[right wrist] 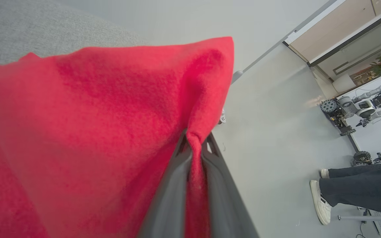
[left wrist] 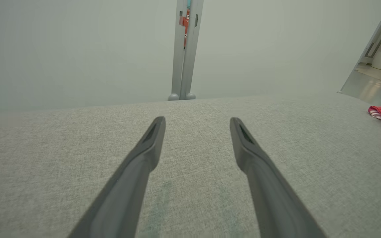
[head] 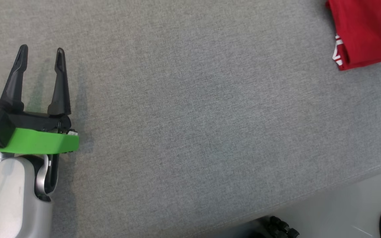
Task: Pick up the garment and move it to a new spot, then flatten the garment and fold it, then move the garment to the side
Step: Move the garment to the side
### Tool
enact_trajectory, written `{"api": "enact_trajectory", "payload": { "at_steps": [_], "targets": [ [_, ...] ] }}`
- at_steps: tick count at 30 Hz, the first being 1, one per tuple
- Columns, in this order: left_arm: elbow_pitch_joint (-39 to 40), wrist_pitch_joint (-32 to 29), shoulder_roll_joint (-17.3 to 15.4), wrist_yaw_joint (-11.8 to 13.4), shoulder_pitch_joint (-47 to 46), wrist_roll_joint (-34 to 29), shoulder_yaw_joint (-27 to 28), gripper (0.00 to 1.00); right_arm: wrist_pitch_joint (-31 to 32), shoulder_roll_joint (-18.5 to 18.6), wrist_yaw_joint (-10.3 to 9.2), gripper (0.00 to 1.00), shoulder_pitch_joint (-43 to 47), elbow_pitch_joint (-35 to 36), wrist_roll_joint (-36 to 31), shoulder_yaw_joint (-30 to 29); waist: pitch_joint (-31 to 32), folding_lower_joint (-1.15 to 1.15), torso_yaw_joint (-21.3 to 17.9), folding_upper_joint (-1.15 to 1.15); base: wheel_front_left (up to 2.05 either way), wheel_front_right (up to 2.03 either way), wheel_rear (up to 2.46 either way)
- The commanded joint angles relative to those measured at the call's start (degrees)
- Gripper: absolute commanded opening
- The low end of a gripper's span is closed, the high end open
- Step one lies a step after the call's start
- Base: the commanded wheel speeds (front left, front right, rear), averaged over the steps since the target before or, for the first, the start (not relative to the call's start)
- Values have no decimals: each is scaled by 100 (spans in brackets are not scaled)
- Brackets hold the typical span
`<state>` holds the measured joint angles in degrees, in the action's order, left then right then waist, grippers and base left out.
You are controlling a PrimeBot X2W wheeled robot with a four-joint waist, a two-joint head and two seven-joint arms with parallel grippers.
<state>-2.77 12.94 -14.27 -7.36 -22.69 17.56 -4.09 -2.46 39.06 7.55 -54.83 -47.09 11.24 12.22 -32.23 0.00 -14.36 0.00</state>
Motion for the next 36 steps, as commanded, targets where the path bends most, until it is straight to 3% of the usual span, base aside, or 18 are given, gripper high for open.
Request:
{"api": "enact_trajectory", "payload": {
  "at_steps": [1, 8, 9, 10, 16, 22, 27, 36],
  "targets": [
    [30, 5, -49, 9, -56, -5, 6, 100, -87, 26, -12, 0, -69, -44, -106, -47, -222, 0, 84, 0, 0, 0, 0],
    [95, 17, -58, 53, 23, 18, -26, 100, -595, 27, -12, 2, -182, -132, -597, -187, -293, 0, 208, 0, 0, 0, 0],
    [89, 23, -51, 55, 21, 20, -35, 100, -651, 17, -12, 58, -192, -157, -650, -213, -288, 0, 222, 0, 0, 0, 0],
    [72, 33, -36, 62, 16, 23, -46, 100, -693, -22, -12, 100, -187, -191, -695, -227, -271, 0, 241, 0, 0, 0, 0],
    [-62, 96, 59, 79, 54, 73, -74, 100, -949, -139, -12, 100, 3, -300, -860, -339, -24, 0, 345, 0, 0, 0, 0],
    [-350, 192, 242, 74, 195, 171, -79, 100, -1220, -465, -12, 100, 522, -53, -608, -506, 543, 0, 593, 0, 0, 0, 0],
    [-653, 227, 414, 54, 427, 215, -42, 100, -1276, -920, -12, 100, 1388, 751, -180, -748, 1154, 0, 898, 0, 0, 0, 0],
    [-795, 228, 730, 16, 1021, 163, 175, 100, -1170, -1926, -12, 100, 3375, 2837, 333, -1137, 2074, 0, 1358, 0, 0, 0, 0]
  ]
}}
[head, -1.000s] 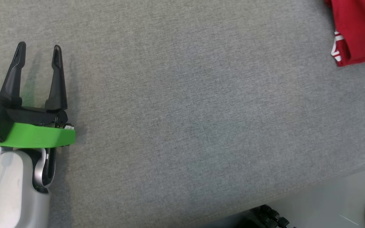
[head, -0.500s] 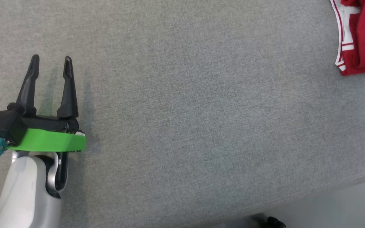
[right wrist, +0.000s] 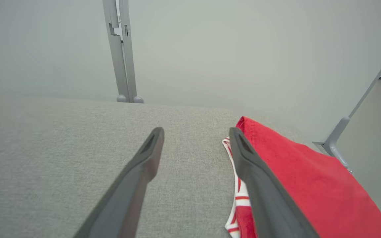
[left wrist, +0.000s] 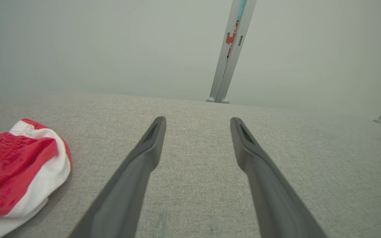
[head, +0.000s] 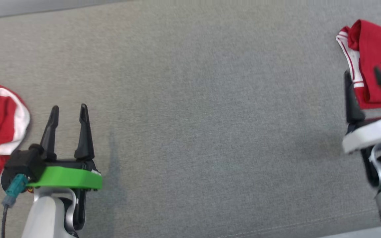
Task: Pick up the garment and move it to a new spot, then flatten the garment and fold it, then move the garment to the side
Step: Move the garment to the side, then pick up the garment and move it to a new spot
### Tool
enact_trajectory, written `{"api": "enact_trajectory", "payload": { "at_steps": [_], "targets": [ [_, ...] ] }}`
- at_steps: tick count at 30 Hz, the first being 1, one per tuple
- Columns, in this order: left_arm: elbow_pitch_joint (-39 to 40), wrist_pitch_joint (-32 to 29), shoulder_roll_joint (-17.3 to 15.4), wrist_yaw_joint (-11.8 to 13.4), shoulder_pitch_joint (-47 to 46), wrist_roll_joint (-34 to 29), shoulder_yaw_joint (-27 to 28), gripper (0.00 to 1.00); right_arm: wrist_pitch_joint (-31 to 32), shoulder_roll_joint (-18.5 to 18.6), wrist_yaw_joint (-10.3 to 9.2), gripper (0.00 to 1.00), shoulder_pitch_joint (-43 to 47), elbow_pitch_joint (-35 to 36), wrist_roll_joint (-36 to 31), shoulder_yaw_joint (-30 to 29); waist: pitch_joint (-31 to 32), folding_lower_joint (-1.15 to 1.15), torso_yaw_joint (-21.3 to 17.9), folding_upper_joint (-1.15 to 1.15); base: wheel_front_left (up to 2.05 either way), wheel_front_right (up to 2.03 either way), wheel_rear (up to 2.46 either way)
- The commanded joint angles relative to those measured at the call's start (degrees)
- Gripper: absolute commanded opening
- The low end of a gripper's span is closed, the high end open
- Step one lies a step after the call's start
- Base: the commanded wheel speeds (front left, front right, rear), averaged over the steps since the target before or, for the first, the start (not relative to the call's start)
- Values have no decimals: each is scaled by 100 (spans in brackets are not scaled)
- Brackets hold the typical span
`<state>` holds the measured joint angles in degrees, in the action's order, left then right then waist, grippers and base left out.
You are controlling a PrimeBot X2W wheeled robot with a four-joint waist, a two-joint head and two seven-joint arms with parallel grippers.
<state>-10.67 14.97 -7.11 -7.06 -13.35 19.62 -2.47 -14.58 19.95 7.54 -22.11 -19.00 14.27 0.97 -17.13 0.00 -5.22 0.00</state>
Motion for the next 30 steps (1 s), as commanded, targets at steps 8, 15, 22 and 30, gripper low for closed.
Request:
{"api": "enact_trajectory", "payload": {
  "at_steps": [8, 15, 22, 30],
  "targets": [
    [-111, 25, 216, -38, 588, -103, 10, 100, 519, -711, -11, 100, 1213, 1055, 74, -140, 1099, 0, 716, 0, 0, 0, 0],
    [-244, 21, 273, -49, 819, -102, 42, 100, 678, -1115, -11, 100, 1714, 1289, -1, -32, 1384, 0, 772, 0, 0, 0, 0],
    [-291, 22, 293, -50, 914, -83, 65, 100, 765, -1224, -11, 100, 1873, 1285, -87, 87, 1457, 0, 719, 0, 0, 0, 0],
    [-300, 22, 265, -47, 841, -73, 30, 100, 796, -1245, -11, 100, 1932, 1275, -112, 75, 1511, 0, 892, 0, 0, 0, 0]
  ]
}}
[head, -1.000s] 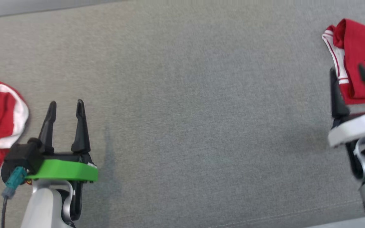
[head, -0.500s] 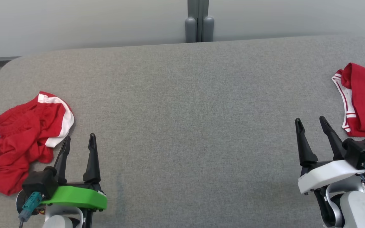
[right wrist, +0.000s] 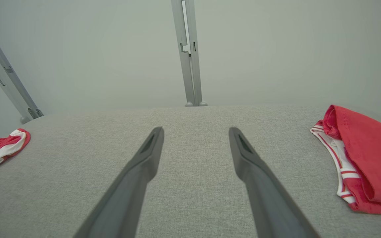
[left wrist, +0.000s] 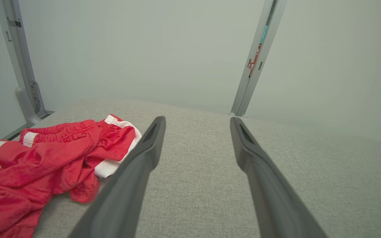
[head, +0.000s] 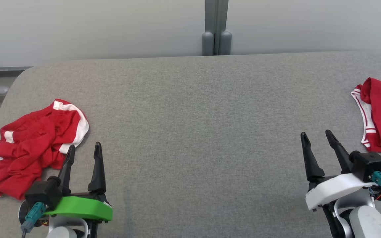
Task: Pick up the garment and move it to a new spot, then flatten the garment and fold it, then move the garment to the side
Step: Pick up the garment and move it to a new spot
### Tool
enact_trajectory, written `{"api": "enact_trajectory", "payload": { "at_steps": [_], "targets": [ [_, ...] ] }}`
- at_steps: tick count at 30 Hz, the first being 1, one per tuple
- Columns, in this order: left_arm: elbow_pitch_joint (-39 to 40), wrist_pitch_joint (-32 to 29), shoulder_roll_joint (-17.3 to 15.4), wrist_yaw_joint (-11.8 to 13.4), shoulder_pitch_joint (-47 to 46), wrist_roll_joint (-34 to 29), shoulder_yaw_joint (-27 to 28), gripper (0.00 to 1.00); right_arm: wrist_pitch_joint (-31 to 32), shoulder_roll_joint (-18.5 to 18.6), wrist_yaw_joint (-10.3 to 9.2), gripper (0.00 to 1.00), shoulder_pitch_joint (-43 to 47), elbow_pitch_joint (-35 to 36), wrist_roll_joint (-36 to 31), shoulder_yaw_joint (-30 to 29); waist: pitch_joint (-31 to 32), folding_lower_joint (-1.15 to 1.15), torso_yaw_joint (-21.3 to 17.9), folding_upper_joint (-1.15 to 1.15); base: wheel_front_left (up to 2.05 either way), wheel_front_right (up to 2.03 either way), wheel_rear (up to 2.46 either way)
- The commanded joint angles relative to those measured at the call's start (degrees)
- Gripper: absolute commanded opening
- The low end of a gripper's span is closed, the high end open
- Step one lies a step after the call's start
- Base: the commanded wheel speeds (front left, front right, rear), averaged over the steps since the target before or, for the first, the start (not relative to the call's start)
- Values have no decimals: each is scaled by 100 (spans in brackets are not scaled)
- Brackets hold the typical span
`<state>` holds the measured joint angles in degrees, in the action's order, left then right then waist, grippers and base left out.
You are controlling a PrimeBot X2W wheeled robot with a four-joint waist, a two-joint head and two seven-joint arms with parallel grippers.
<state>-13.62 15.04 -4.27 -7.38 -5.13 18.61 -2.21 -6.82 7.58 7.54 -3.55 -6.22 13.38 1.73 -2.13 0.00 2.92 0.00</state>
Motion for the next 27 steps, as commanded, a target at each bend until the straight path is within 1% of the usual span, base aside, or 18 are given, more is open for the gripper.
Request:
{"api": "enact_trajectory", "payload": {
  "at_steps": [1, 6, 14, 18, 23, 27],
  "targets": [
    [10, 16, -18, -15, 5, 36, 19, 100, 23, -2, -11, 100, 85, -5, -31, 19, 13, 0, 125, 0, 0, 0, 0],
    [46, 15, -42, -15, -19, 29, 13, 100, 45, -34, -11, 100, 119, 45, -18, 98, 21, 0, 569, 0, 0, 0, 0],
    [12, 15, -110, -15, 88, 11, 13, 100, 23, -60, -11, 100, 138, -11, 30, 225, 54, 0, 1508, 0, 0, 0, 0],
    [21, 16, -115, -15, 170, 32, 94, 100, 12, -96, -11, 100, 132, -47, 40, 316, 75, 0, 1895, 0, 0, 0, 0],
    [65, 15, -73, -15, 263, 38, 181, 100, 9, -115, -11, 100, 102, -103, 89, 405, 82, 0, 2266, 0, 0, 0, 0],
    [92, 15, -51, -15, 329, 18, 201, 100, 8, -106, -11, 100, 43, -124, 106, 461, 54, 0, 2473, 0, 0, 0, 0]
  ]
}}
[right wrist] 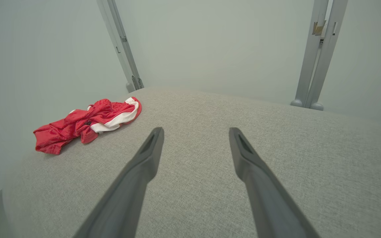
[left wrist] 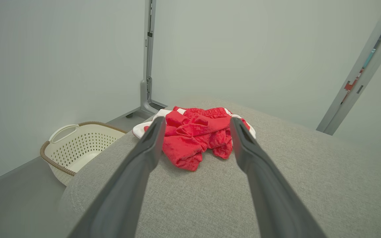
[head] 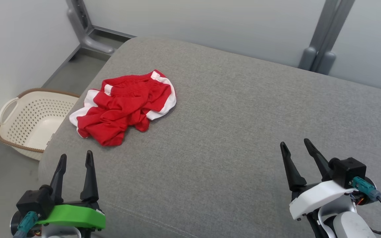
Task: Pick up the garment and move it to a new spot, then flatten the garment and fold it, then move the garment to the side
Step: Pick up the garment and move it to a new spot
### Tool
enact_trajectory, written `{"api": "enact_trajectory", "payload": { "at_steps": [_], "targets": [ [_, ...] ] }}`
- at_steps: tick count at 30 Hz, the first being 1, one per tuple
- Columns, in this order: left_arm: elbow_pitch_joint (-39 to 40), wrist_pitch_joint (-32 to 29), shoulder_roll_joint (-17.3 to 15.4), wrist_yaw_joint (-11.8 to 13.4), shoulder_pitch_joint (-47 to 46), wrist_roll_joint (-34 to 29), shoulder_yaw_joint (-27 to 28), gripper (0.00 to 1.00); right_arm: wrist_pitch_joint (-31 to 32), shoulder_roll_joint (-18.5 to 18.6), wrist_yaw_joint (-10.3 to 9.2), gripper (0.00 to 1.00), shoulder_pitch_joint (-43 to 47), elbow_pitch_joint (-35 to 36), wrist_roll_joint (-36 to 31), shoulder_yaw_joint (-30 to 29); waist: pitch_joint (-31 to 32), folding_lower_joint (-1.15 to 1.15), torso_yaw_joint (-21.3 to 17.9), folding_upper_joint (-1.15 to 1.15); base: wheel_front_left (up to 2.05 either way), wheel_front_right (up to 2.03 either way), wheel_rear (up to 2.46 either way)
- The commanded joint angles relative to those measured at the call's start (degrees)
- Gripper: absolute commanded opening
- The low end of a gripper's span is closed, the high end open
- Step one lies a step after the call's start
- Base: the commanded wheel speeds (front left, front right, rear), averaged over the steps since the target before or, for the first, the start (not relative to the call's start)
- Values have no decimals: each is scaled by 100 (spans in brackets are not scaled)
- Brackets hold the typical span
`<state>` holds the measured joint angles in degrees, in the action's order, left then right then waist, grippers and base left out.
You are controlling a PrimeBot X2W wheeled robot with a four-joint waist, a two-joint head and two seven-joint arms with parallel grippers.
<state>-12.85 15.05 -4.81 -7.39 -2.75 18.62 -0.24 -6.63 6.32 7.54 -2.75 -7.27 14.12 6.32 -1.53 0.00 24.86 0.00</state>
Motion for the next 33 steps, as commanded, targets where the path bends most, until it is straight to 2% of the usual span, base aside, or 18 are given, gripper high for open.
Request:
{"api": "enact_trajectory", "payload": {
  "at_steps": [1, 15, 19, 25, 33],
  "targets": [
    [22, 14, 5, -14, 98, 15, 22, 100, -14, 27, -11, 100, -54, -32, 45, 25, -13, 0, 315, 0, 0, 0, 0],
    [-9, 14, 41, -14, 49, 19, 49, 100, -44, 67, -11, 100, -66, -69, 65, 112, -21, 0, 418, 0, 0, 0, 0],
    [-203, 14, -45, -14, -170, 146, -104, 100, 15, 84, -11, 100, -82, 0, 16, 128, -92, 0, 383, 0, 0, 0, 0],
    [-975, -37, -277, -14, -962, 645, -226, 100, 202, 218, -11, 100, -253, 161, -33, 276, -422, 0, 166, 0, 0, 0, 0],
    [-2533, -967, -486, -14, -2429, 1669, 52, 100, 624, 568, -11, 100, -512, 582, -123, 510, -1093, 0, -417, 0, 0, 0, 0]
  ]
}}
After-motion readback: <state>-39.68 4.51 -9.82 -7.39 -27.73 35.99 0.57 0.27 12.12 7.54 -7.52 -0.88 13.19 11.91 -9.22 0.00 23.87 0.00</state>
